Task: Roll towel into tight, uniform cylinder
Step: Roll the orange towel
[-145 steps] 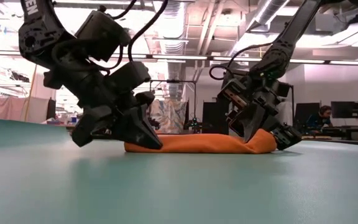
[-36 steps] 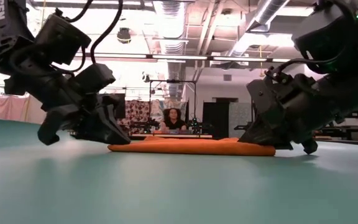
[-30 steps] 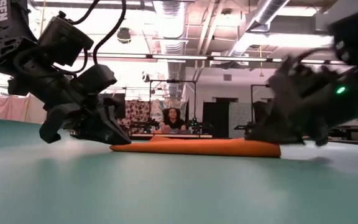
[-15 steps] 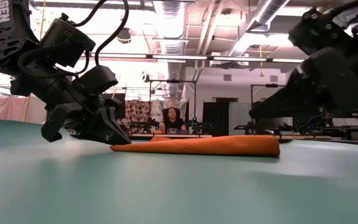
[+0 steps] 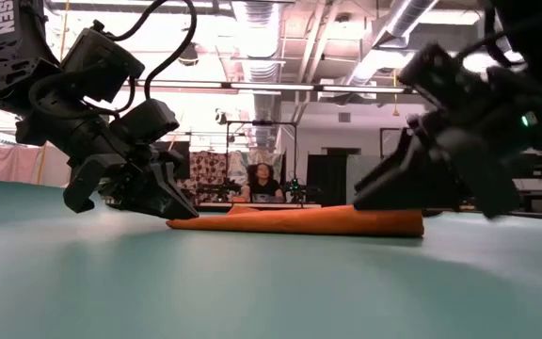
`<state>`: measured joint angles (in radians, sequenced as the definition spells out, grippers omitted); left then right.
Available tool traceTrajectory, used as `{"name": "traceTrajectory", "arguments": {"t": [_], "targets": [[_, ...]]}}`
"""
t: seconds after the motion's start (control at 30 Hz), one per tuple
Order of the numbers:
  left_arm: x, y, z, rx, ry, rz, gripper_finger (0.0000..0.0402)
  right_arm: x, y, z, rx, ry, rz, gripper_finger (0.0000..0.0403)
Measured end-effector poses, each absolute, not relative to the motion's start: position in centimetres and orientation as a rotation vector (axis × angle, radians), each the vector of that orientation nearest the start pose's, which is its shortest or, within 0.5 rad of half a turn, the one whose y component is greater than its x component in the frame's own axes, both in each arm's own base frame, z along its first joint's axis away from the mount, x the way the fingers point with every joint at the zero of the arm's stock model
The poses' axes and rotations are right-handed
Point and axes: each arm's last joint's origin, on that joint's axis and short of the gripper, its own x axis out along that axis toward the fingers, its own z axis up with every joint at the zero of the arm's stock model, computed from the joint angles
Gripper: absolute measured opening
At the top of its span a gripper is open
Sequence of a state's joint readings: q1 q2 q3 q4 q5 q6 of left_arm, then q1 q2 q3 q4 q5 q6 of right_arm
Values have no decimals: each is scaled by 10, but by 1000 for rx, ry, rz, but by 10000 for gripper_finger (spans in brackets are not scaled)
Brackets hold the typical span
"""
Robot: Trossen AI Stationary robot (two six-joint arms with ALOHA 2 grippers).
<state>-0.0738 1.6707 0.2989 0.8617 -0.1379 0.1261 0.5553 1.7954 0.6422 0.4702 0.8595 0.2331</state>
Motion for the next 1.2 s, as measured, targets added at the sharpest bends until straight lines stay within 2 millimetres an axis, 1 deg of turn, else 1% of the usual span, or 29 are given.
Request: {"name": "traceTrajectory", "arguments": {"t": [0.13,0.27,0.37,0.5,0.6,0.7,0.77,0.87,0.93,1.03,1.1,1.2], "targets": [[237,-14,90,171,518,32,0,266,138,88,-211,518,-388,269],[237,-14,89,164,527,33,0,265,135,73,-130,528,-461,269],[237,-14,89,161,527,32,0,262,136,63,-86,548,-486,256],[237,-15,89,146,526,-18,0,257,133,55,-35,579,-535,204],[237,-16,89,133,523,-56,0,255,130,53,-18,589,-572,152],[238,-18,93,100,482,-91,0,254,128,52,-23,587,-581,101],[240,-20,99,83,420,-120,0,254,128,52,-25,588,-582,68],[246,-20,120,114,293,-120,0,255,129,53,-24,587,-579,29],[248,-18,129,177,257,-93,0,254,132,53,-28,587,-571,24],[252,-11,134,270,237,-72,0,253,134,53,-31,585,-565,24],[255,-4,132,292,250,-103,0,253,134,53,-31,585,-565,25],[260,7,121,329,327,-139,0,254,136,54,-34,585,-562,33]]}}
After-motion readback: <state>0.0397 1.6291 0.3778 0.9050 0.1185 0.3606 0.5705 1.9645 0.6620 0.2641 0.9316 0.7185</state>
